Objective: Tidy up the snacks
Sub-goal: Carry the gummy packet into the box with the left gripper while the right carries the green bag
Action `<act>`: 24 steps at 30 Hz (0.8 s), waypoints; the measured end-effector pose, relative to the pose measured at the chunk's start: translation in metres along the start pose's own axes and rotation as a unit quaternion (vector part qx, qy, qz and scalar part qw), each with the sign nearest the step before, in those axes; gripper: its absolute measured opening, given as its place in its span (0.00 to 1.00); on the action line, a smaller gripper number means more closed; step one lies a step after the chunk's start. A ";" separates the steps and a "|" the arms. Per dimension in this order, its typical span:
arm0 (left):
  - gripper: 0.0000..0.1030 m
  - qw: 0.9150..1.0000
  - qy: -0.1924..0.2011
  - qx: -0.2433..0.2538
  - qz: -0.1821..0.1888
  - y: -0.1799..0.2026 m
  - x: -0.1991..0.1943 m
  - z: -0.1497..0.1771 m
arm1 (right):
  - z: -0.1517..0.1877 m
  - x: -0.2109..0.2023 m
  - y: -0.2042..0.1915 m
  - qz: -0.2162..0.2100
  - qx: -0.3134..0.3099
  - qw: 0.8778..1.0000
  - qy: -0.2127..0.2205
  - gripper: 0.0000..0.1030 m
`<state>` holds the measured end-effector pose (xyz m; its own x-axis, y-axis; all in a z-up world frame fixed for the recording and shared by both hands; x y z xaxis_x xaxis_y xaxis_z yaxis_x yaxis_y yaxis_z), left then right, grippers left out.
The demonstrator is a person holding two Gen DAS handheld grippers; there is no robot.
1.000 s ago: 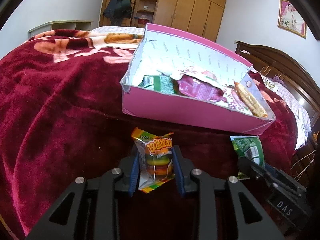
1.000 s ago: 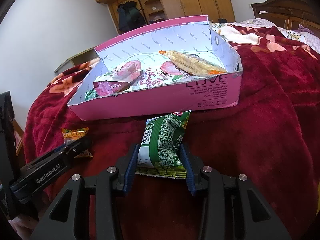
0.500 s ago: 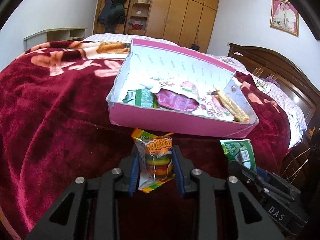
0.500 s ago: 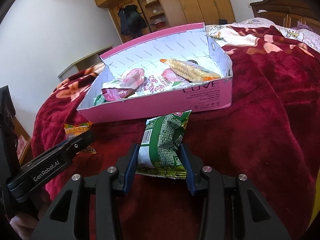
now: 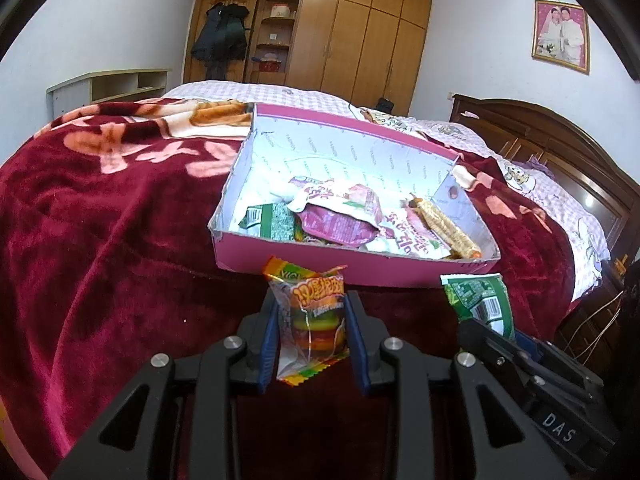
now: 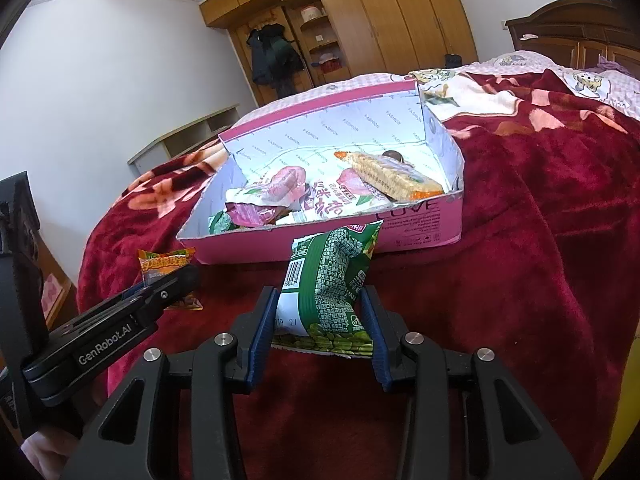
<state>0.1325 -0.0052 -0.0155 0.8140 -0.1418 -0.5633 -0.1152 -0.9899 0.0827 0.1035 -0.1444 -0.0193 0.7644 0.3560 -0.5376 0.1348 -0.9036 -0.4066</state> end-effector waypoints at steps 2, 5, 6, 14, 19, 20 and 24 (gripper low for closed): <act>0.31 1.000 0.002 0.001 0.000 0.001 -0.001 -0.003 | -0.002 -0.001 0.000 -0.001 0.000 1.000 0.001 0.42; 0.31 1.000 0.006 0.006 -0.001 0.003 -0.002 -0.009 | -0.006 -0.004 -0.002 -0.004 -0.005 1.000 0.005 0.42; 0.31 1.000 0.008 0.007 -0.001 0.003 -0.002 -0.012 | -0.007 -0.004 -0.003 -0.006 -0.007 1.000 0.006 0.42; 0.31 1.000 0.017 0.014 0.004 0.009 -0.001 -0.036 | -0.024 -0.007 -0.011 -0.017 -0.021 0.999 0.016 0.42; 0.31 0.999 0.026 0.022 0.004 0.013 0.000 -0.050 | -0.034 -0.007 -0.013 -0.020 -0.026 0.999 0.020 0.42; 0.31 0.999 0.026 0.024 0.004 0.014 0.000 -0.053 | -0.036 -0.007 -0.013 -0.020 -0.027 0.999 0.021 0.42; 0.31 0.999 0.028 0.032 0.003 0.018 0.002 -0.061 | -0.043 -0.006 -0.016 -0.022 -0.033 0.999 0.023 0.42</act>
<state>0.1671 -0.0228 0.0350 0.8439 -0.1489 -0.5153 -0.1549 -0.9874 0.0317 0.1238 -0.1426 0.0217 0.7845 0.3858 -0.4855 0.2088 -0.9015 -0.3790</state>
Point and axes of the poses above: each gripper's, at about its wrist camera, not at the fingertips, and x roughly the way its jaws point, y to its right, z to its underside, the point moved 8 cm from there along x, roughly the way its jaws point, and after that the axes turned 6 degrees about x, right-handed, at the moved point
